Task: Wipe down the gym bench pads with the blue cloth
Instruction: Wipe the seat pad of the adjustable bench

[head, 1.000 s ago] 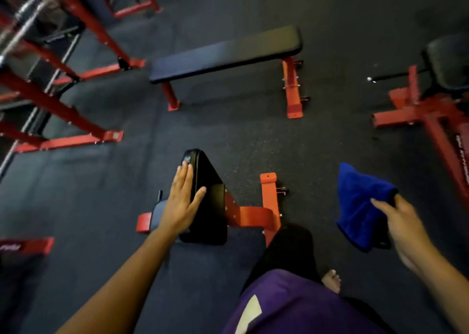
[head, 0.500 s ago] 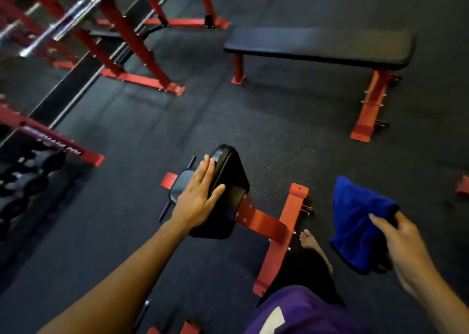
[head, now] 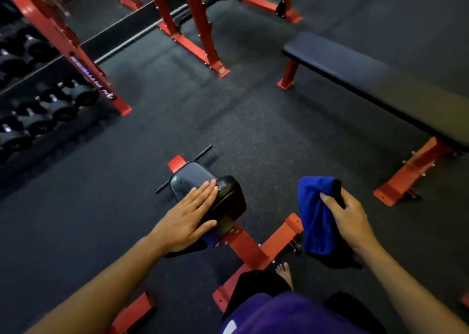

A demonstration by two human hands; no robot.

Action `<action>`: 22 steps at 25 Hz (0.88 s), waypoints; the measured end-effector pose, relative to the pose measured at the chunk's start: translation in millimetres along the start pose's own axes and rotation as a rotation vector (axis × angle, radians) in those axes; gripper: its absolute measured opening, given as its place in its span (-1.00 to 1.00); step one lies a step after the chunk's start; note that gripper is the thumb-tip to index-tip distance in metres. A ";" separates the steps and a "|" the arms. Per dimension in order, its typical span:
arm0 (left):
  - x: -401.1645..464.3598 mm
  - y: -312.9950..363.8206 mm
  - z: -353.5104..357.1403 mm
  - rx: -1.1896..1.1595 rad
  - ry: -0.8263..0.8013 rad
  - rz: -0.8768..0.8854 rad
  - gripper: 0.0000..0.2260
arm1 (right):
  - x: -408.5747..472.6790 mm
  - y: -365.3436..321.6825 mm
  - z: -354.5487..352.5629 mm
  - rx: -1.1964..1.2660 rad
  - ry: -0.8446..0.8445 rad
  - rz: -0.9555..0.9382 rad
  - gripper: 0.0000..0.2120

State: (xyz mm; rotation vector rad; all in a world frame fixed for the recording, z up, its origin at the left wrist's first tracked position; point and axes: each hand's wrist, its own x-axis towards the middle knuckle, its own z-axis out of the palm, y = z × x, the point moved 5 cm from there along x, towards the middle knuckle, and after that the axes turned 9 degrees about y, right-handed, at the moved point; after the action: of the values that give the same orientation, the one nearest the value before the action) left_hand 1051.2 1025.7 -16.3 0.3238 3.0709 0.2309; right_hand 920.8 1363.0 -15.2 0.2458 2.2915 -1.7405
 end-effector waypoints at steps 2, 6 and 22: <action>7.2 2.6 -2.9 -0.049 -0.005 -0.031 -0.34 | 27.0 -17.7 14.7 0.017 -0.083 -0.044 -0.81; 15.1 -0.1 3.0 -0.148 0.026 -0.331 -0.33 | 63.0 -41.4 68.0 0.001 -0.257 -0.214 -0.76; 61.1 0.8 8.8 -0.027 0.058 -0.588 -0.46 | 117.8 82.3 262.5 -0.314 -0.811 0.078 -0.58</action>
State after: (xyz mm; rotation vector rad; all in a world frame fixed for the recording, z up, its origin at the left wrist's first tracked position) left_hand 992.2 1040.6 -26.7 -0.5907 3.0424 0.2525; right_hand 857.6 1130.5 -192.8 -0.3639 1.8504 -1.1089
